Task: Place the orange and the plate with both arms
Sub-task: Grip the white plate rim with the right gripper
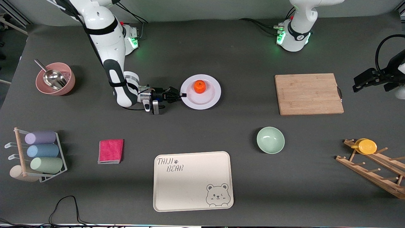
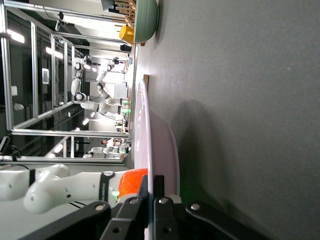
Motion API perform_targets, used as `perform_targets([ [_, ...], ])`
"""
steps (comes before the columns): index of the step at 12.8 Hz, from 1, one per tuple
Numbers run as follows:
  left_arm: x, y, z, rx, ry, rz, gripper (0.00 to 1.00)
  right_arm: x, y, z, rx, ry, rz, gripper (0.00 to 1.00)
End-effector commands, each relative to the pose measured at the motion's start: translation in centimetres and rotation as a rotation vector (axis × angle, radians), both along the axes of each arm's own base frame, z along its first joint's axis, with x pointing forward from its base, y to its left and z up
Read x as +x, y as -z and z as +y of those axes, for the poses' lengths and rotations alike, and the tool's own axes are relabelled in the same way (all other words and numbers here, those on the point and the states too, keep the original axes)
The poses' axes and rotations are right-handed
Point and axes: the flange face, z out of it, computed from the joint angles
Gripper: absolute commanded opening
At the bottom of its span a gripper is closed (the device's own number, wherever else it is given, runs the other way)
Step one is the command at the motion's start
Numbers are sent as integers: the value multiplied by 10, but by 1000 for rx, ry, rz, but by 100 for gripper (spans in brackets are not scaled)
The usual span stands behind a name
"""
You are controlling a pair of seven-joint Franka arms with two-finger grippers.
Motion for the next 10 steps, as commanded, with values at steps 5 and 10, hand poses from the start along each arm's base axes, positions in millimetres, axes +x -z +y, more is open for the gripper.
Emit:
perform_targets([
  [5, -4, -6, 2, -6, 12, 7, 100, 44, -44, -20, 39, 11, 75, 0],
  [10, -3, -3, 1, -8, 32, 12, 100, 122, -115, -54, 40, 0, 76, 0],
])
